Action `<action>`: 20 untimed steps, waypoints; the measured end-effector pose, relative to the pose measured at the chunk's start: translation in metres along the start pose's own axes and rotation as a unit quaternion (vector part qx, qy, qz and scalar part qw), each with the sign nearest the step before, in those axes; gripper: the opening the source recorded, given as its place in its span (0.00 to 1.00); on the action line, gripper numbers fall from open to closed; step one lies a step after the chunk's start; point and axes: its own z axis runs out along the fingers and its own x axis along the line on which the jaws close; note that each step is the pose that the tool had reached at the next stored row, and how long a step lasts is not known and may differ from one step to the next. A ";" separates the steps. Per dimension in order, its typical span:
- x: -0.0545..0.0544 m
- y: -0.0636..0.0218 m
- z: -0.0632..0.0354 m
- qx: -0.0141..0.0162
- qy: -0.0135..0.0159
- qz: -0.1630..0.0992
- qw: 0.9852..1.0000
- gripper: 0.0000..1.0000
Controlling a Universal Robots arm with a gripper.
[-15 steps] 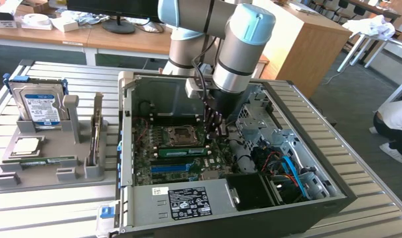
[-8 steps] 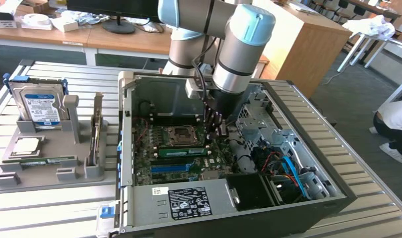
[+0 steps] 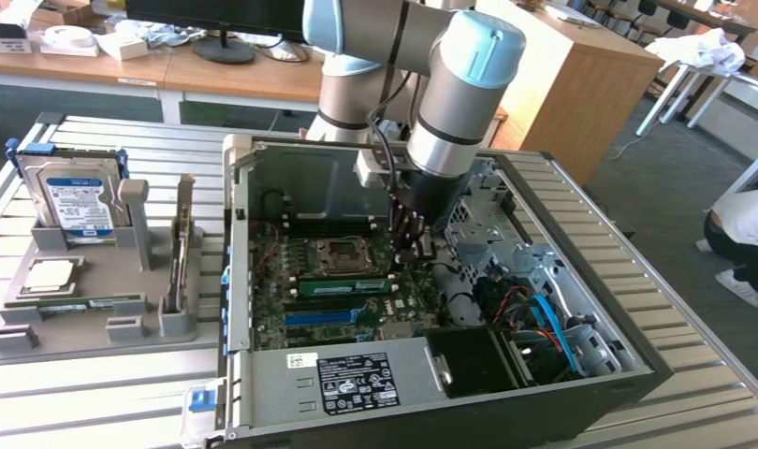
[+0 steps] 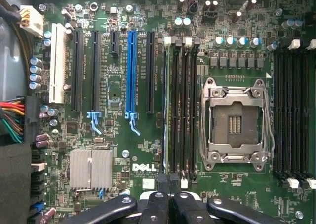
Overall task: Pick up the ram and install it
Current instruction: 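Press down the ram until it locks into place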
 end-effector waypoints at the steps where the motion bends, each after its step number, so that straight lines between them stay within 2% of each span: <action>1: 0.000 0.0000 0.0000 0.000 0.000 0.000 1.000 0.10; 13: -0.001 -0.0001 0.0014 0.000 0.000 0.000 1.000 0.10; 20: -0.002 -0.0005 0.0111 0.000 0.000 0.000 1.000 0.10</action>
